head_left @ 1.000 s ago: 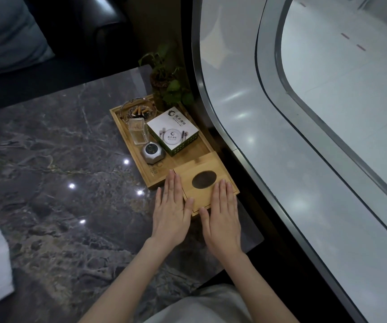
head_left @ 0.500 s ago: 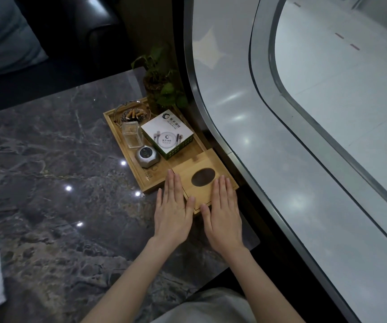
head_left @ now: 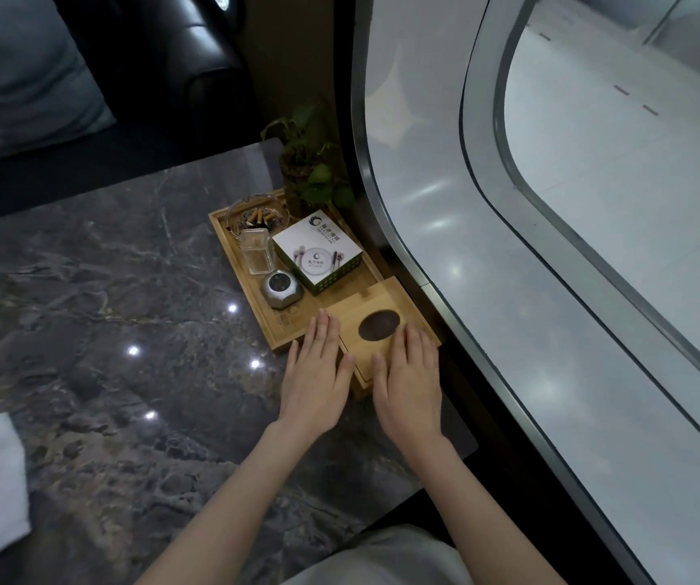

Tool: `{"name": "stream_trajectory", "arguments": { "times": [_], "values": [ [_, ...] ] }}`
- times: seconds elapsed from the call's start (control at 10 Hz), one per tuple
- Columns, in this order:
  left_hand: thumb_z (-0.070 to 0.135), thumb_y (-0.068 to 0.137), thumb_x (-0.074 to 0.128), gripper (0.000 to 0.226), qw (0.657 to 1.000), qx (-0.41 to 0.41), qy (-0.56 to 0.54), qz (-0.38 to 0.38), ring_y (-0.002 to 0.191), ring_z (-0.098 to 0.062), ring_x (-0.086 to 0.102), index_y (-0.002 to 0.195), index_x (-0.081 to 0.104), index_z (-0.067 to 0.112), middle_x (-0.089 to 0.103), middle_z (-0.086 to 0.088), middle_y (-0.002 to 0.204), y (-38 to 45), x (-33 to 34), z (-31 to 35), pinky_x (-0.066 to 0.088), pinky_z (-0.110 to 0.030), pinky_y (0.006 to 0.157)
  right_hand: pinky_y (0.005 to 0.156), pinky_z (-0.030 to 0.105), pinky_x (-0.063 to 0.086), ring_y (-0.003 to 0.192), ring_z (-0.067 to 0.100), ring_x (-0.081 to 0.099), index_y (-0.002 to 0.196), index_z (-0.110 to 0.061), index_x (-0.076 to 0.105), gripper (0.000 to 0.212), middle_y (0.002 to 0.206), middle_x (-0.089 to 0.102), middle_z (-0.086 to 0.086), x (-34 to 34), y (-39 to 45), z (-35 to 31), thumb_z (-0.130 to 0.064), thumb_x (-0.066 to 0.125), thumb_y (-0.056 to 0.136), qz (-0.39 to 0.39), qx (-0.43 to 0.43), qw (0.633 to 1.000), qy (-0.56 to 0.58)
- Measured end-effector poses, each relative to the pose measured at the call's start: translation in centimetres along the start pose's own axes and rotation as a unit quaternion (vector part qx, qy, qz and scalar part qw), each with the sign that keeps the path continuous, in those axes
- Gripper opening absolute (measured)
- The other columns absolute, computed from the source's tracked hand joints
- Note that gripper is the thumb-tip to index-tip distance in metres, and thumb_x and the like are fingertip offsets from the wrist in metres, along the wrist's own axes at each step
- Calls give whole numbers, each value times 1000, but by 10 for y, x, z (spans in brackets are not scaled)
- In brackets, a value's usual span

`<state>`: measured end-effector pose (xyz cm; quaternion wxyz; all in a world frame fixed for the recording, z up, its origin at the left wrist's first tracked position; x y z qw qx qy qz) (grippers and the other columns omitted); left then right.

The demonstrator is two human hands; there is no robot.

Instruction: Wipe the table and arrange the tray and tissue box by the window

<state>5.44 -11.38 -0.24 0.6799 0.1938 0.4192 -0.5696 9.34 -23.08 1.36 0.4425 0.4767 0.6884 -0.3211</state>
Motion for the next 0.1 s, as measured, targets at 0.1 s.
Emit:
{"name": "stream_trajectory", "arguments": {
  "times": [0.1],
  "values": [
    [32,98,28,48,993,-12,-120,-9,143,-10,7,143,22,17,15,1,156,6,-23,2,4,-27,114,113,36,23,134,22,30,137,-7,35,46,143,40,11,-13,15,-14,-30,35,97,4,41,992,119]
  ]
}}
Point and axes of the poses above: each hand's wrist, its own y-axis towards the middle knuckle, its own x-axis out of the palm, z = x × y, the point moved 7 cm from there along y, towards the middle knuckle
